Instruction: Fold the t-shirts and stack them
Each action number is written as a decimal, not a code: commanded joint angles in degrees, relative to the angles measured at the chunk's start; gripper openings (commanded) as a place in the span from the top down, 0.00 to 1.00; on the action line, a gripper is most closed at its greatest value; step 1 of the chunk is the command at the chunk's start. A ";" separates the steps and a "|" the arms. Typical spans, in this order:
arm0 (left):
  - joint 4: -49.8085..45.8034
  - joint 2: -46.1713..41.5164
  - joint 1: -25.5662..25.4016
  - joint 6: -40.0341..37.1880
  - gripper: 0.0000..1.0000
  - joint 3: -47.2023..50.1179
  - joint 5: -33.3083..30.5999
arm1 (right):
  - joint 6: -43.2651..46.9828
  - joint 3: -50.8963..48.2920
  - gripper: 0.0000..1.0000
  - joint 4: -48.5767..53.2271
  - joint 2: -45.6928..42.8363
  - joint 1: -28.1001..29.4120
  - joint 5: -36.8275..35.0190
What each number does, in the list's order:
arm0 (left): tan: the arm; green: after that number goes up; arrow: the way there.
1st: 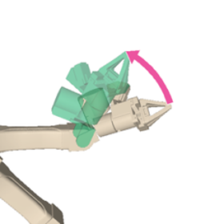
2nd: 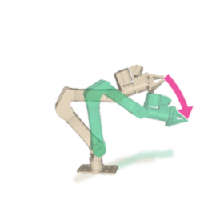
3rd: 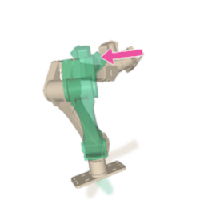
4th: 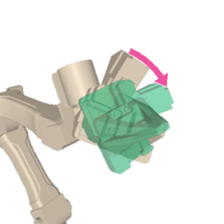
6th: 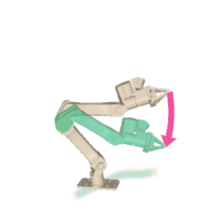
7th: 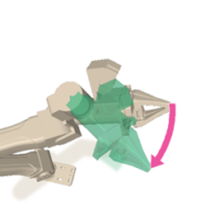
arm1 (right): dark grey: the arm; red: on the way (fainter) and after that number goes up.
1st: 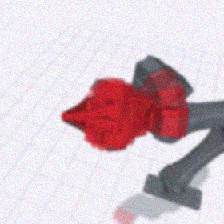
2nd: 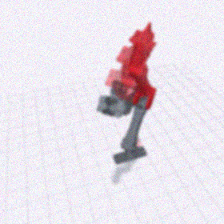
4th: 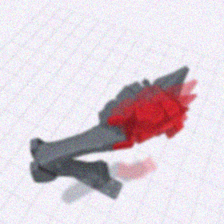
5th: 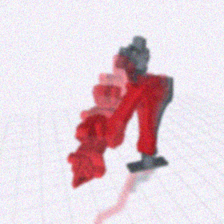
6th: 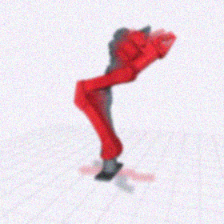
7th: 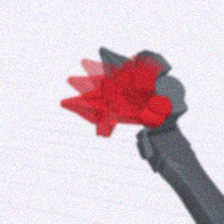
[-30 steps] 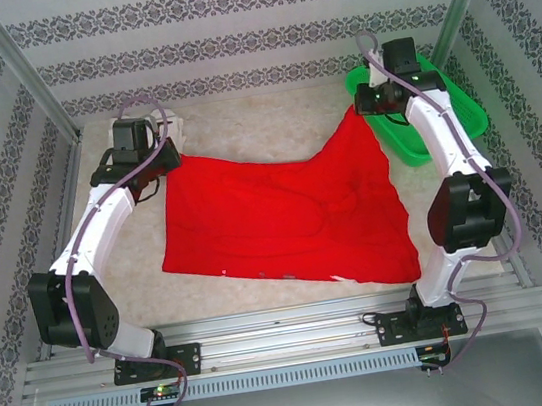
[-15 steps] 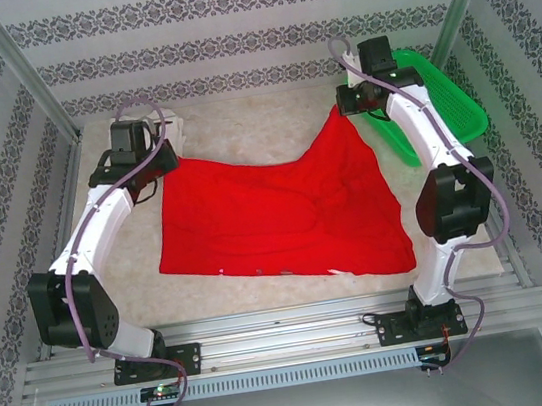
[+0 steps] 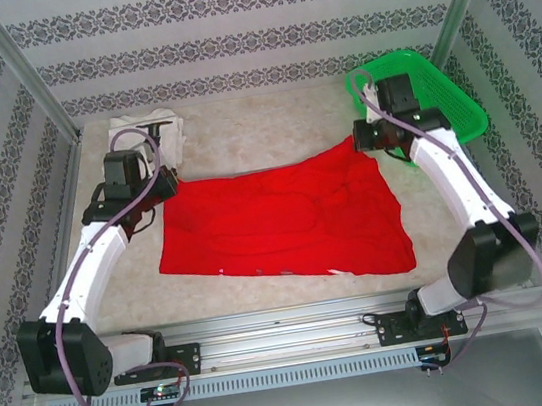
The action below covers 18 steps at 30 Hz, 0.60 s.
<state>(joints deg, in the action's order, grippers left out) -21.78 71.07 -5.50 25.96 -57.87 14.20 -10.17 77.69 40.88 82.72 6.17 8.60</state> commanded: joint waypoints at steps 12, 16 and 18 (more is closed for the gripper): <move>-0.71 -10.60 1.19 5.01 1.00 15.66 -2.57 | -12.68 -26.05 1.00 2.16 -19.38 -5.18 2.68; -1.44 -10.06 1.85 5.16 1.00 16.37 -6.02 | -13.80 -29.61 1.00 2.71 -21.23 -5.65 3.98; -0.50 -8.67 2.22 4.69 1.00 15.22 -6.54 | -14.14 -30.80 1.00 2.38 -21.63 -5.65 4.47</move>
<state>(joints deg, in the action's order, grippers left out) -22.33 61.65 -4.32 30.28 -41.63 10.61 -22.41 48.58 42.50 61.91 0.84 11.42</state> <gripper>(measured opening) 0.050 0.066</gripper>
